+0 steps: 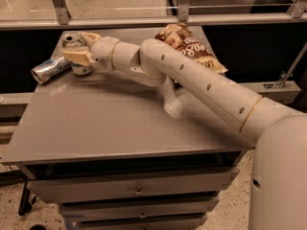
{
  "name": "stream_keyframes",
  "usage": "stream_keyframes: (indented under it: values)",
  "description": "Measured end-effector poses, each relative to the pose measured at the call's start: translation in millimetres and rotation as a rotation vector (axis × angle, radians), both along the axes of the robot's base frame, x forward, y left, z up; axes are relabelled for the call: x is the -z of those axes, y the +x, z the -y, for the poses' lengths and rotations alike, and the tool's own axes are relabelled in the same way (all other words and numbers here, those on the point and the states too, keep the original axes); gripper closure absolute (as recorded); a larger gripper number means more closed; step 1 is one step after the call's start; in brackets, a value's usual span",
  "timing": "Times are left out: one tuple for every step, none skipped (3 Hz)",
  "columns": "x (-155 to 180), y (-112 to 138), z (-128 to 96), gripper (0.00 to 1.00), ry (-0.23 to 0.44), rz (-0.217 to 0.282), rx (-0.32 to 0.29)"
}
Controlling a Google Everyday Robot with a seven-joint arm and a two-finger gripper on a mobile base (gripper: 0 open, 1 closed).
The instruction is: Move 7up can near redbull can
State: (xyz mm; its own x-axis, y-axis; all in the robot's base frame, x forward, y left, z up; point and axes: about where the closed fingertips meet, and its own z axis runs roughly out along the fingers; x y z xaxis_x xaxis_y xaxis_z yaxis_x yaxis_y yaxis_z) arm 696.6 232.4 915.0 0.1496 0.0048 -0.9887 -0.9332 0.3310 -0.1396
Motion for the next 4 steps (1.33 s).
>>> stream_keyframes:
  values:
    - [0,-2,3,0.00,-0.004,0.000,-0.001]
    - [1,-8,12,0.00,-0.013,-0.001,0.003]
    - [-4,-29,39,0.00,-0.053,0.024,0.000]
    - [-12,-70,84,0.00,-0.099,0.053,-0.023]
